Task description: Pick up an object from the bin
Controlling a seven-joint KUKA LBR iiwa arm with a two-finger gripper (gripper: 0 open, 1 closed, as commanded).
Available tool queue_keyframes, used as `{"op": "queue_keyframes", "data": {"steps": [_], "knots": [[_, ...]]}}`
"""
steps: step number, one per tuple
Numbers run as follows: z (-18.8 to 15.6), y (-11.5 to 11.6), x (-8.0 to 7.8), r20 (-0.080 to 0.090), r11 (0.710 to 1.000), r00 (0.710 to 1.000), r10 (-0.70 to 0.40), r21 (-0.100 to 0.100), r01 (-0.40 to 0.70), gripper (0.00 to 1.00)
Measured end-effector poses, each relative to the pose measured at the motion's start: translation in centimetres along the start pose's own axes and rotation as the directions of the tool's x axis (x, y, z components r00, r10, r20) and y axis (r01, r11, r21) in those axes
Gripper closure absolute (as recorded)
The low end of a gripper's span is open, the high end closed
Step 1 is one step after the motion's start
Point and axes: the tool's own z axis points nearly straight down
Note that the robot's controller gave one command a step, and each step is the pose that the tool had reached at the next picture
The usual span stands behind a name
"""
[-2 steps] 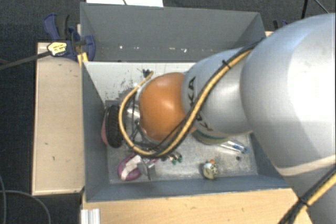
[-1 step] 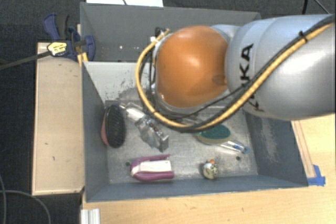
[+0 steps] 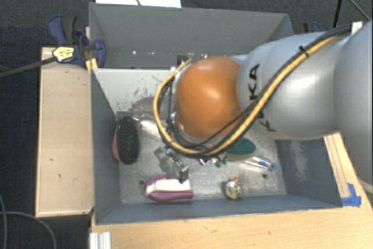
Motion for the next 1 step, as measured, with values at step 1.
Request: {"op": "queue_keyframes", "data": {"steps": [1], "knots": [[-0.40,0.05,-0.21,0.008,1.000,1.000,0.002,0.001,-0.002,0.00]]}}
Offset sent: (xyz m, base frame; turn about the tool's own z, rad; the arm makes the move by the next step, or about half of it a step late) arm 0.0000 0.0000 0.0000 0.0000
